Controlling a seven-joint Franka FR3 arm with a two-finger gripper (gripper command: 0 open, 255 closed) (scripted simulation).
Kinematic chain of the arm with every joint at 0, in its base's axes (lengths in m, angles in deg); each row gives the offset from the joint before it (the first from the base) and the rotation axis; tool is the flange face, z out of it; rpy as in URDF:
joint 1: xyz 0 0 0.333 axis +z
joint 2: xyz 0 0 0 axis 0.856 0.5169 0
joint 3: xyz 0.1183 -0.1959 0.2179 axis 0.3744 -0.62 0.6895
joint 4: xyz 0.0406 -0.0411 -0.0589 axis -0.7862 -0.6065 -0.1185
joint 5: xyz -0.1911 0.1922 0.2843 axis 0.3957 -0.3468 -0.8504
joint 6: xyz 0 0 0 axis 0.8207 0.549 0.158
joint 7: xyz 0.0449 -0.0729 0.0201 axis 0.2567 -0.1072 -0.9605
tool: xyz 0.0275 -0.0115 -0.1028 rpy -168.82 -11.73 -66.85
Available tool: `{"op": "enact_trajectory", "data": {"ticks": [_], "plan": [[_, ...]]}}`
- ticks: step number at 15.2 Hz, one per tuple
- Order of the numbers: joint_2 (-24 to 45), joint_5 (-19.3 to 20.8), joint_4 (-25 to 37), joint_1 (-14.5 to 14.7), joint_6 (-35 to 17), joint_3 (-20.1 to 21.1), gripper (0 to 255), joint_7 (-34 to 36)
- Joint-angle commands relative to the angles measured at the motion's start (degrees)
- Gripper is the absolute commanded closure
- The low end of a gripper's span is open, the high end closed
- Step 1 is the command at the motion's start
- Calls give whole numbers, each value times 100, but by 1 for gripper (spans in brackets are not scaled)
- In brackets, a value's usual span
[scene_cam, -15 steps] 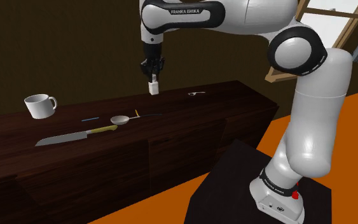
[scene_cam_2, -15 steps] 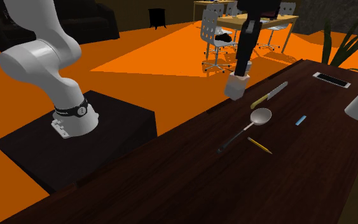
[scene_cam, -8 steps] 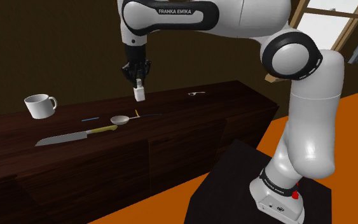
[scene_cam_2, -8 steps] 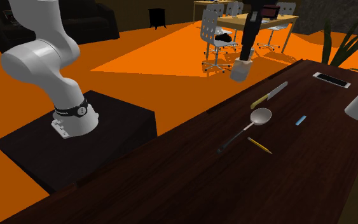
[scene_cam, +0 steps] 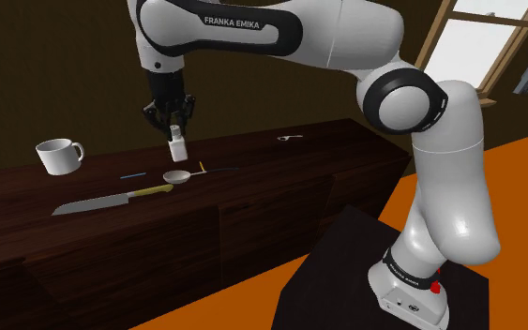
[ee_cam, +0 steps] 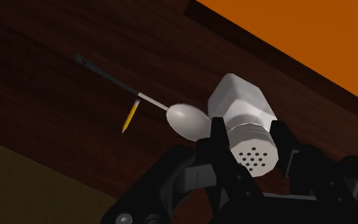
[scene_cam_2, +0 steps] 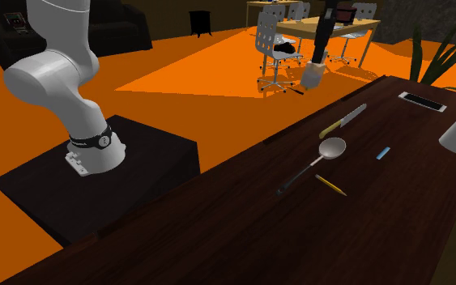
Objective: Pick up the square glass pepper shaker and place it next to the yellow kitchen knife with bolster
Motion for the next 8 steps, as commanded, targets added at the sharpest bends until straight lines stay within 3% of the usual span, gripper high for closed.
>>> {"op": "enact_trajectory", "data": {"ticks": [1,8], "plan": [[-7,5,-126,34,-119,10,255,57],[-146,-3,-889,4,-743,10,255,73]]}}
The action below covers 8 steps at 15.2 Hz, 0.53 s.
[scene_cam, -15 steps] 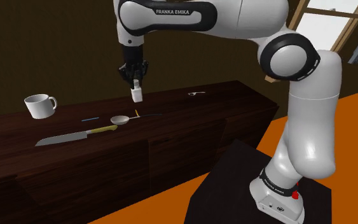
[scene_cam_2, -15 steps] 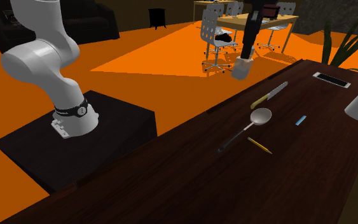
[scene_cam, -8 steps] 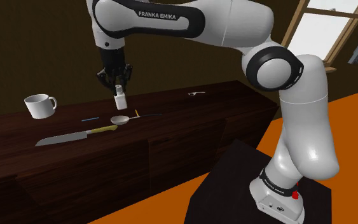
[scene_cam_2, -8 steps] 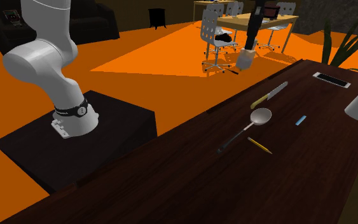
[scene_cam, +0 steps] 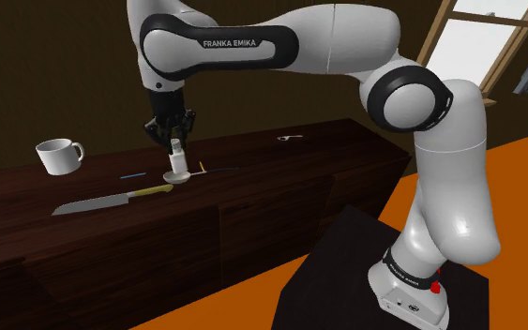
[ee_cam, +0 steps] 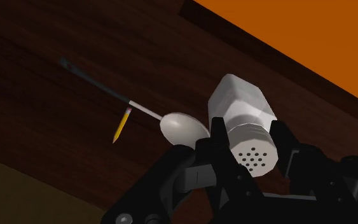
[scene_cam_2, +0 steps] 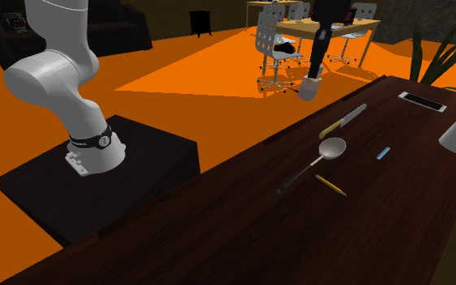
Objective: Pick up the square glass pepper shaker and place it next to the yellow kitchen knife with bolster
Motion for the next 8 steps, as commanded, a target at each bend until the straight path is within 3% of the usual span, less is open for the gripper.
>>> {"op": "enact_trajectory", "data": {"ticks": [1,8], "plan": [[-33,-1,-208,-2,-178,2,255,11],[-50,2,-774,-18,-727,-2,255,27]]}}
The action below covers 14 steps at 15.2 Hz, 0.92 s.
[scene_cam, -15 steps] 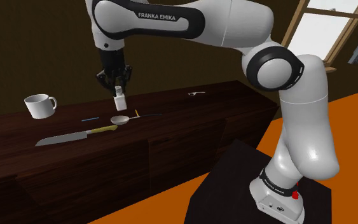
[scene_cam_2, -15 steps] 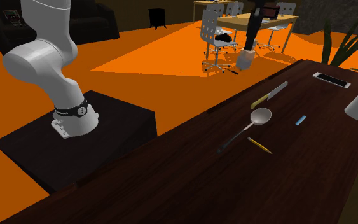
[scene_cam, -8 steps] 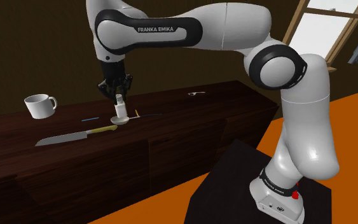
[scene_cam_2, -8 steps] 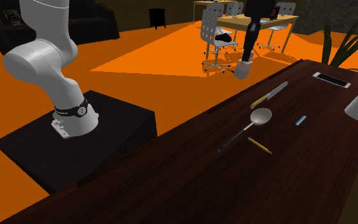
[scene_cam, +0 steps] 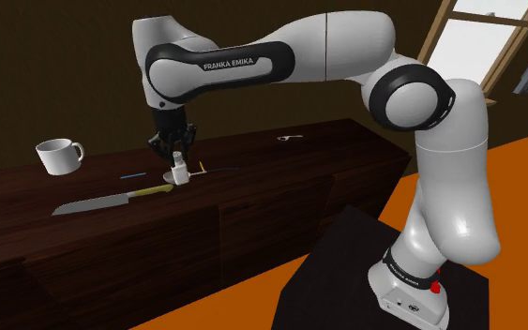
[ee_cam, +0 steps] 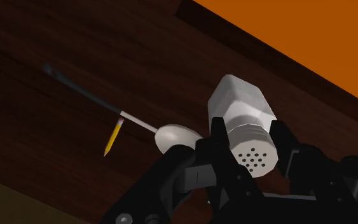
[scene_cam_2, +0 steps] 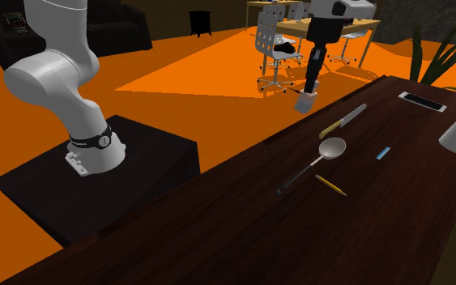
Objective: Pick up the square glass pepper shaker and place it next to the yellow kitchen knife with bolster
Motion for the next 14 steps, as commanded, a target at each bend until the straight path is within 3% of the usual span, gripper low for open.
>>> {"op": "enact_trajectory", "data": {"ticks": [1,14], "plan": [[13,3,-147,-3,-163,-1,255,5],[165,27,-816,-13,-982,-13,255,36]]}}
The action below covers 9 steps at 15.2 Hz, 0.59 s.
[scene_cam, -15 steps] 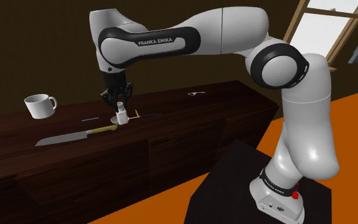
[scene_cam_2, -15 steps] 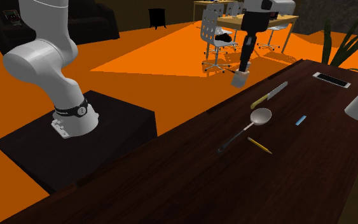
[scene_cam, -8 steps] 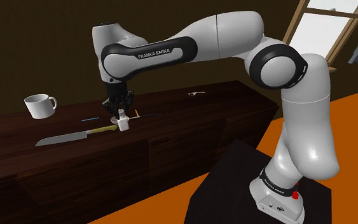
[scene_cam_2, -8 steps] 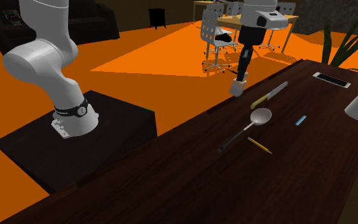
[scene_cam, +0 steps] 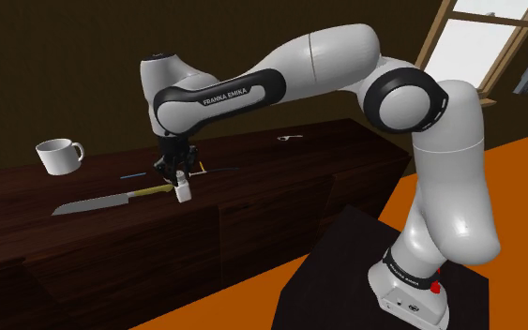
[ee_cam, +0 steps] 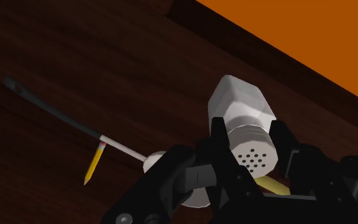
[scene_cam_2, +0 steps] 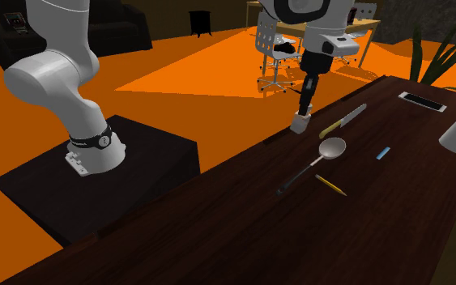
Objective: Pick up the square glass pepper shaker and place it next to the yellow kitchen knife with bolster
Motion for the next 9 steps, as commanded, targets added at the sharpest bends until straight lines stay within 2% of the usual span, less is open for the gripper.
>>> {"op": "enact_trajectory", "data": {"ticks": [1,6,7,9], "plan": [[9,1,-13,-1,-26,-1,255,0],[9,1,-13,-1,-26,-1,255,0],[9,1,-13,-1,-26,-1,0,0],[9,1,-13,-1,-26,-1,0,0]]}}
